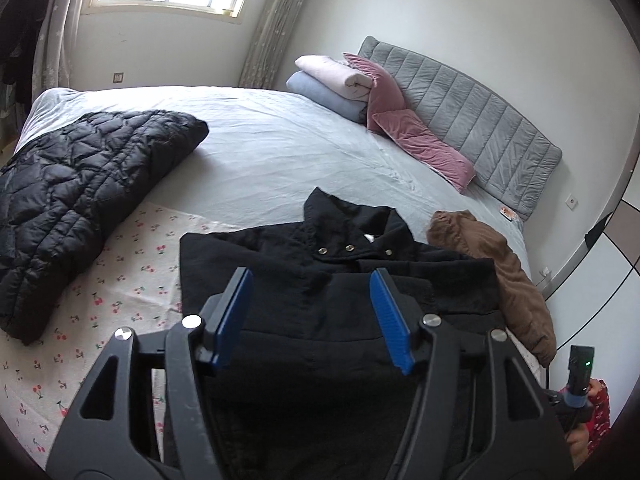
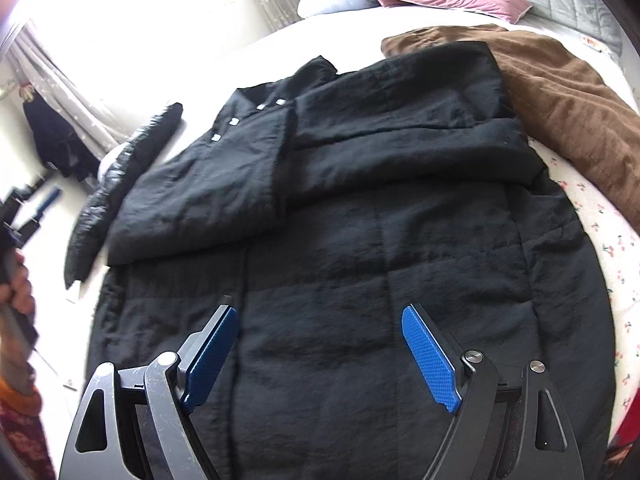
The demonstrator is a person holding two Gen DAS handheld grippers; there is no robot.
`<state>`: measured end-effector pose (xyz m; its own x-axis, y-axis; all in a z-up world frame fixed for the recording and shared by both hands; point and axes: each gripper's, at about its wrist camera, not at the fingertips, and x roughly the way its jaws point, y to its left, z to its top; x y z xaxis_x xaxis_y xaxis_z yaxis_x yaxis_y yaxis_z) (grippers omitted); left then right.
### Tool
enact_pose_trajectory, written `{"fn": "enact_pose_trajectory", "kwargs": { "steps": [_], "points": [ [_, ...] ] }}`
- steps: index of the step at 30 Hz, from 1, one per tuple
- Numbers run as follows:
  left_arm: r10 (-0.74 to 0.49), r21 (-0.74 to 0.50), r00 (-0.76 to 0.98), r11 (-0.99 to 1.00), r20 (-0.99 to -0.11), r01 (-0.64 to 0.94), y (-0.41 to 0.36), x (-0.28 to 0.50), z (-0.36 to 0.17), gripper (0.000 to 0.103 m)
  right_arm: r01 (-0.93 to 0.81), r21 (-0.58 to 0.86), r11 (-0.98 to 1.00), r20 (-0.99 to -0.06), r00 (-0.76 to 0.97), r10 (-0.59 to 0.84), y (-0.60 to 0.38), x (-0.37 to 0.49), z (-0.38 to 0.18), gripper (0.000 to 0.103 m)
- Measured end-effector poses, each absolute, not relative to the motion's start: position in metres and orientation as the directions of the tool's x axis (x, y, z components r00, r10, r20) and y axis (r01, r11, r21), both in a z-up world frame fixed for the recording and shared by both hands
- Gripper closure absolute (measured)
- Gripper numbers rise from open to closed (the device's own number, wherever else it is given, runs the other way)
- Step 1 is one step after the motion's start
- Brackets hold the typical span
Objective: Fold large clothes
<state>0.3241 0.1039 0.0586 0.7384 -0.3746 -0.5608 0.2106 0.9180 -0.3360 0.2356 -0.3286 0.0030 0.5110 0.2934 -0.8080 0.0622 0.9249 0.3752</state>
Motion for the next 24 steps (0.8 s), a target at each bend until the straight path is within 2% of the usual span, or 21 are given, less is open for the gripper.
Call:
{"fn": "enact_pose_trajectory", "kwargs": {
  "steps": [3,7,13,14,16,17,19,22,24],
  "points": [
    [-0.35,-0.325,0.714,0.928,-0.606,0.18,0.121,0.339,0.034,0.044,0.05,0.454,0.89,-0.791,0.482,0.377,-0.321,0.252,0.014,0.018],
    [-0.351,-0.349,0.694,0.925,-0.629,0.152,0.133,0.363,0.006,0.044,0.045,0.5,0.865,-0.77,0.48,0.42,-0.306,0.307,0.024,0.018],
    [-0.389,-0.383,0.657,0.91,-0.647,0.161,0.12,0.391,-0.022,0.048,0.177,0.536,0.826,-0.762,0.523,0.382,-0.309,0.401,-0.02,0.02],
    [-0.398,-0.39,0.653,0.906,-0.644,0.167,0.117,0.394,-0.025,0.048,0.205,0.55,0.81,-0.757,0.532,0.379,-0.312,0.411,-0.031,0.028],
    [-0.414,-0.4,0.644,0.899,-0.643,0.179,0.11,0.398,-0.031,0.048,0.236,0.575,0.783,-0.746,0.543,0.385,-0.314,0.425,-0.05,0.054],
    [-0.413,-0.396,0.643,0.9,-0.645,0.182,0.107,0.4,-0.035,0.048,0.223,0.583,0.781,-0.739,0.545,0.396,-0.311,0.433,-0.053,0.083],
    [-0.407,-0.381,0.657,0.904,-0.635,0.193,0.101,0.399,-0.039,0.048,0.16,0.556,0.816,-0.724,0.576,0.38,-0.302,0.439,-0.041,0.09],
    [-0.408,-0.366,0.689,0.905,-0.599,0.218,0.097,0.391,-0.043,0.048,0.016,0.531,0.847,-0.613,0.698,0.371,-0.3,0.435,-0.005,0.093],
    [-0.402,-0.358,0.689,0.908,-0.603,0.216,0.093,0.389,-0.053,0.048,0.03,0.417,0.908,-0.63,0.73,0.265,-0.301,0.44,0.004,0.093]
  ]
}}
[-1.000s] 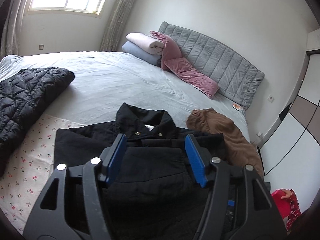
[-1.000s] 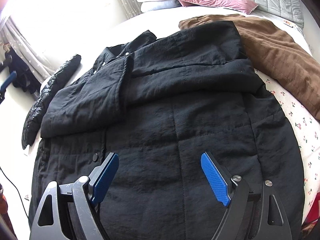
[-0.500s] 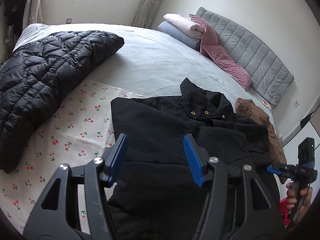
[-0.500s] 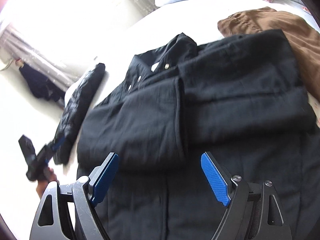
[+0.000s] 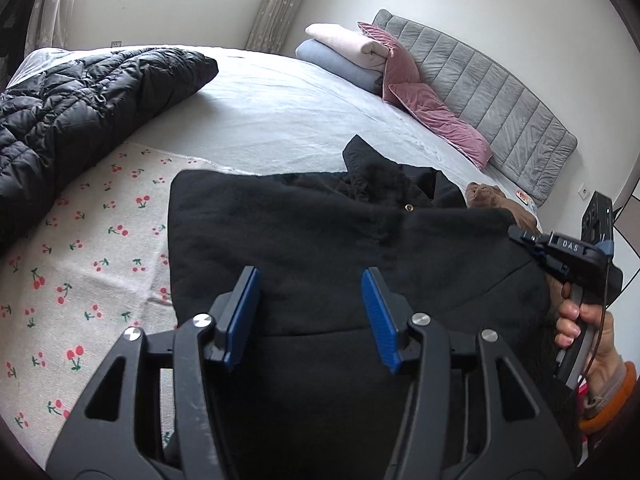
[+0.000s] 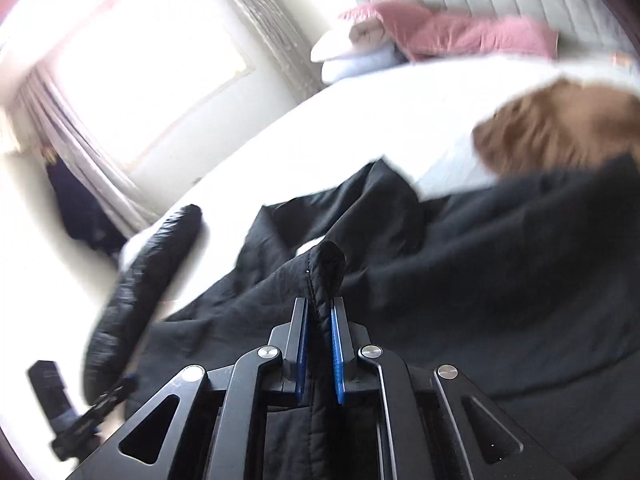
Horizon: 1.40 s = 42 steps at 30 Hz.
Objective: Fold large clothes
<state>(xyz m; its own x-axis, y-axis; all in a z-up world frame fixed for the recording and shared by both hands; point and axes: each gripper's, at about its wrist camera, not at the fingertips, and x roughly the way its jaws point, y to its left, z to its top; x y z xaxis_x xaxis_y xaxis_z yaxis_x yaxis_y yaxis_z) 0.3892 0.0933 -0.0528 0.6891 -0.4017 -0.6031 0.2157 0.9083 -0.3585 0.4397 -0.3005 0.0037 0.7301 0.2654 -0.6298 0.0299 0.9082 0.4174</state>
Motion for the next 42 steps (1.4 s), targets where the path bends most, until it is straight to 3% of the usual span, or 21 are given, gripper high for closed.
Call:
{"fn": "enact_pose_trajectory", "kwargs": {
  "steps": [4,9,14,17,19,21,26,30,35,42],
  "points": [
    [-0.37,-0.324,0.666,0.925,-0.648,0.198,0.087,0.391,-0.061,0.049,0.114,0.155,0.981,-0.775,0.63,0.05,-0.288,0.457,-0.013,0.082],
    [-0.414,-0.323,0.68,0.909,-0.606,0.265,0.075,0.38,-0.034,0.048,0.063,0.082,0.995,-0.662,0.749,0.008,-0.267,0.414,0.014,0.048],
    [-0.394,-0.234,0.594,0.915,-0.701,0.33,0.046,0.382,-0.06,0.047,-0.121,-0.014,0.993,-0.683,0.727,0.079,-0.21,0.408,-0.007,0.047],
    [-0.396,-0.212,0.586,0.909,-0.707,0.358,0.046,0.381,-0.073,0.047,-0.121,-0.062,0.991,-0.726,0.687,0.039,-0.217,0.407,-0.041,0.047],
    [-0.415,-0.23,0.579,0.901,-0.702,0.367,0.049,0.38,-0.072,0.047,-0.094,0.021,0.995,-0.719,0.69,0.08,-0.243,0.402,-0.047,0.046],
    [-0.422,-0.235,0.579,0.898,-0.697,0.371,0.051,0.379,-0.073,0.047,0.006,0.04,0.999,-0.733,0.68,0.025,-0.272,0.399,-0.047,0.031],
    [-0.378,-0.211,0.594,0.919,-0.71,0.332,0.053,0.373,-0.062,0.046,0.058,0.224,0.973,-0.747,0.651,0.133,-0.329,0.367,-0.025,0.029],
    [-0.37,-0.212,0.578,0.922,-0.727,0.323,0.052,0.347,-0.039,0.022,0.03,0.167,0.986,-0.75,0.653,0.107,-0.348,0.318,0.014,0.027],
    [-0.352,-0.203,0.566,0.929,-0.746,0.31,0.059,0.29,-0.007,0.021,0.029,0.107,0.994,-0.761,0.645,0.063,-0.371,0.247,0.046,0.021],
    [-0.353,-0.23,0.562,0.932,-0.748,0.279,0.083,0.203,0.019,0.008,0.079,0.09,0.993,-0.772,0.636,0.019,-0.391,0.148,0.054,0.018]
  ]
}}
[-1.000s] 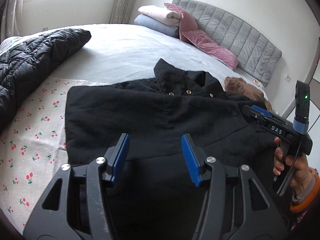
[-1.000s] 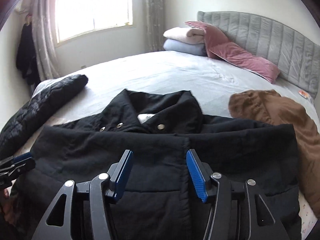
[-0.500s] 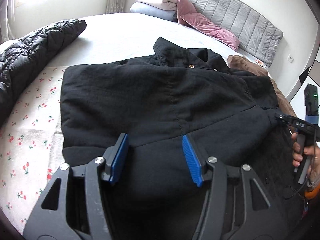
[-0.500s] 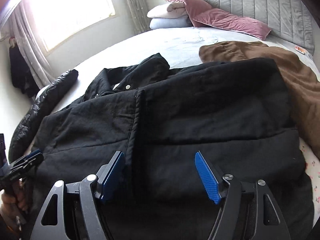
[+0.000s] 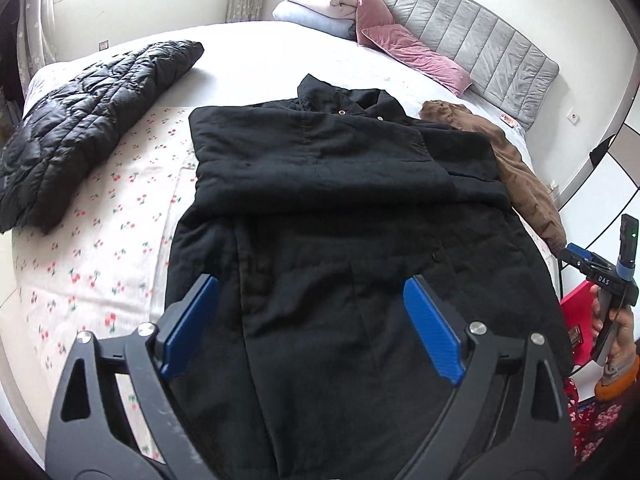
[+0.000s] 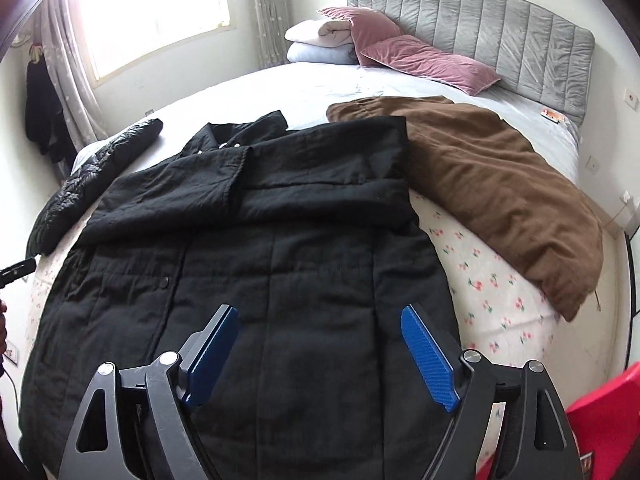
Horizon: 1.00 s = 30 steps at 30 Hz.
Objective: Fold large clothes
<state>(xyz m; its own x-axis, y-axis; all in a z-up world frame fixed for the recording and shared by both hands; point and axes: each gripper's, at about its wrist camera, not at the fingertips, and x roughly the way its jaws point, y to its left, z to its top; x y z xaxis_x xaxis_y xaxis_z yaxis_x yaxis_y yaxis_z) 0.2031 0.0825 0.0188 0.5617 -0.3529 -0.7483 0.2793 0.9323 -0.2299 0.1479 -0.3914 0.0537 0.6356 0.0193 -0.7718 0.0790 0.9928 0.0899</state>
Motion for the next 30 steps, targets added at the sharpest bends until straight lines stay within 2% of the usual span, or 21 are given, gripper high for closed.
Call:
{"fn": "enact_pose_trajectory", "kwargs": {
  "steps": [5,10,17,27,30],
  "points": [
    [-0.35,-0.241,0.531,0.934,-0.772,0.265,0.092,0.151,0.013,0.007,0.091,0.112,0.99,-0.791,0.611,0.034,-0.391,0.092,0.04,0.018],
    [-0.31,-0.225,0.492,0.948,-0.814,0.226,0.101,0.114,-0.004,0.007,0.072,0.055,0.996,-0.826,0.564,0.005,-0.379,0.06,0.022,0.018],
    [-0.271,-0.225,0.391,0.961,-0.88,0.159,0.123,0.084,-0.039,0.007,0.02,0.086,0.996,-0.871,0.487,0.066,-0.383,0.033,0.002,0.018],
    [-0.297,-0.249,0.348,0.952,-0.889,0.175,0.139,0.053,-0.064,0.007,0.226,0.076,0.971,-0.879,0.475,-0.042,-0.449,0.024,-0.01,0.018],
    [-0.305,-0.249,0.345,0.948,-0.887,0.198,0.137,0.051,-0.064,0.007,0.255,0.114,0.96,-0.889,0.457,-0.015,-0.464,0.022,-0.021,0.018]
  ]
}}
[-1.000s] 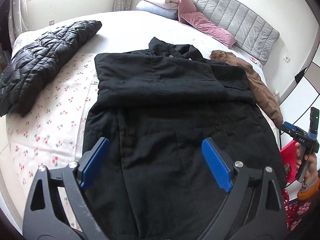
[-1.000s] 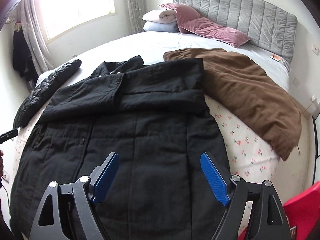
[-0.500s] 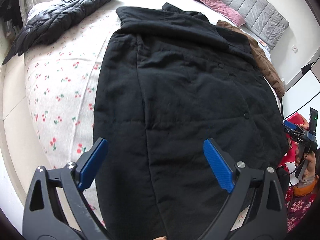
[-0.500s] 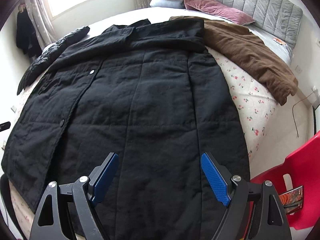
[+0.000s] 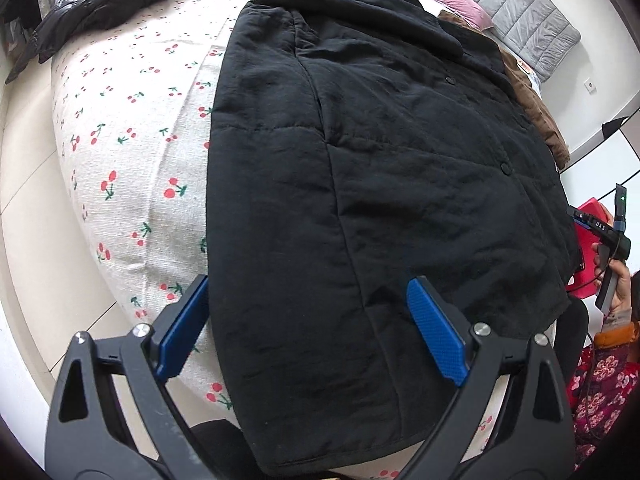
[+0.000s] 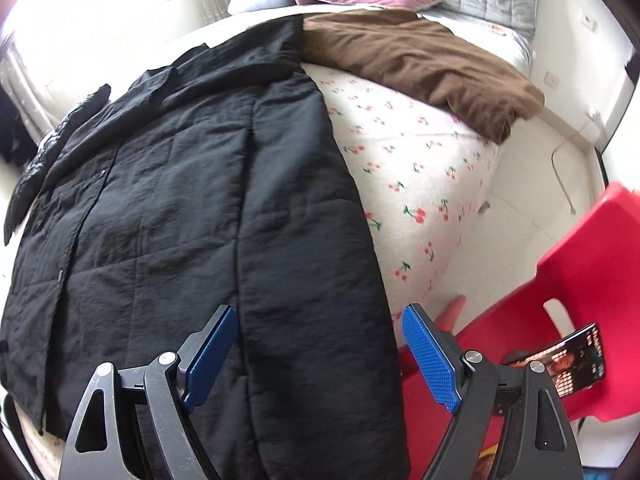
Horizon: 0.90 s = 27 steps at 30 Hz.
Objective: Fold large clothes
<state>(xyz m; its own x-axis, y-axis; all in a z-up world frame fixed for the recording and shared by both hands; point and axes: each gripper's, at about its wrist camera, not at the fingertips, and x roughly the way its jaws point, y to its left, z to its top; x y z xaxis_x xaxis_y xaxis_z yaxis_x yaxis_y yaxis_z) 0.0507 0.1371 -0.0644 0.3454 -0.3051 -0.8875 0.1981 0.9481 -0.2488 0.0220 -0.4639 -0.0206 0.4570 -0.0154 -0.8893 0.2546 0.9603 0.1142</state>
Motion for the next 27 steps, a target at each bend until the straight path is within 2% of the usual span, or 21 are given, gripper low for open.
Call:
{"fn": "enact_pose_trajectory", "kwargs": {
  "steps": [7,11,14,16,19,20,21,22,24,26,27],
  "points": [
    [-0.389,-0.328,0.34,0.917,-0.856,0.226,0.141,0.043,-0.068,0.007,0.27,0.287,0.919,-0.871,0.474,0.133,-0.482,0.016,-0.045,0.018],
    [-0.49,-0.445,0.32,0.871,-0.811,0.208,0.149,0.035,-0.069,0.007,0.281,0.341,0.897,-0.863,0.472,0.181,-0.481,0.011,-0.053,0.018],
    [-0.573,-0.538,0.301,0.82,-0.762,0.198,0.152,0.028,-0.069,0.009,0.283,0.351,0.893,-0.859,0.477,0.187,-0.472,0.003,-0.057,0.023],
    [-0.59,-0.556,0.301,0.807,-0.749,0.199,0.151,0.023,-0.069,0.013,0.289,0.349,0.891,-0.854,0.49,0.176,-0.468,-0.002,-0.056,0.03],
    [-0.596,-0.563,0.301,0.803,-0.745,0.196,0.149,0.018,-0.068,0.021,0.306,0.347,0.887,-0.85,0.502,0.16,-0.462,-0.008,-0.05,0.044],
    [-0.605,-0.573,0.298,0.796,-0.739,0.194,0.148,0.016,-0.068,0.024,0.307,0.343,0.888,-0.85,0.505,0.153,-0.459,-0.01,-0.048,0.052],
    [-0.614,-0.585,0.293,0.788,-0.733,0.191,0.147,0.015,-0.068,0.03,0.306,0.335,0.891,-0.849,0.508,0.145,-0.456,-0.012,-0.045,0.06],
    [-0.629,-0.601,0.285,0.777,-0.723,0.189,0.146,0.013,-0.069,0.036,0.304,0.323,0.896,-0.849,0.512,0.132,-0.452,-0.013,-0.043,0.064],
    [-0.641,-0.616,0.283,0.766,-0.714,0.181,0.144,0.012,-0.07,0.041,0.295,0.299,0.908,-0.843,0.527,0.106,-0.444,-0.019,-0.036,0.083],
    [-0.635,-0.613,0.3,0.77,-0.712,0.176,0.141,0.011,-0.069,0.051,0.294,0.274,0.916,-0.837,0.542,0.077,-0.437,-0.023,-0.029,0.088],
    [-0.637,-0.617,0.307,0.768,-0.707,0.172,0.14,0.011,-0.068,0.059,0.295,0.269,0.917,-0.834,0.547,0.068,-0.434,-0.024,-0.027,0.089]
  ]
}}
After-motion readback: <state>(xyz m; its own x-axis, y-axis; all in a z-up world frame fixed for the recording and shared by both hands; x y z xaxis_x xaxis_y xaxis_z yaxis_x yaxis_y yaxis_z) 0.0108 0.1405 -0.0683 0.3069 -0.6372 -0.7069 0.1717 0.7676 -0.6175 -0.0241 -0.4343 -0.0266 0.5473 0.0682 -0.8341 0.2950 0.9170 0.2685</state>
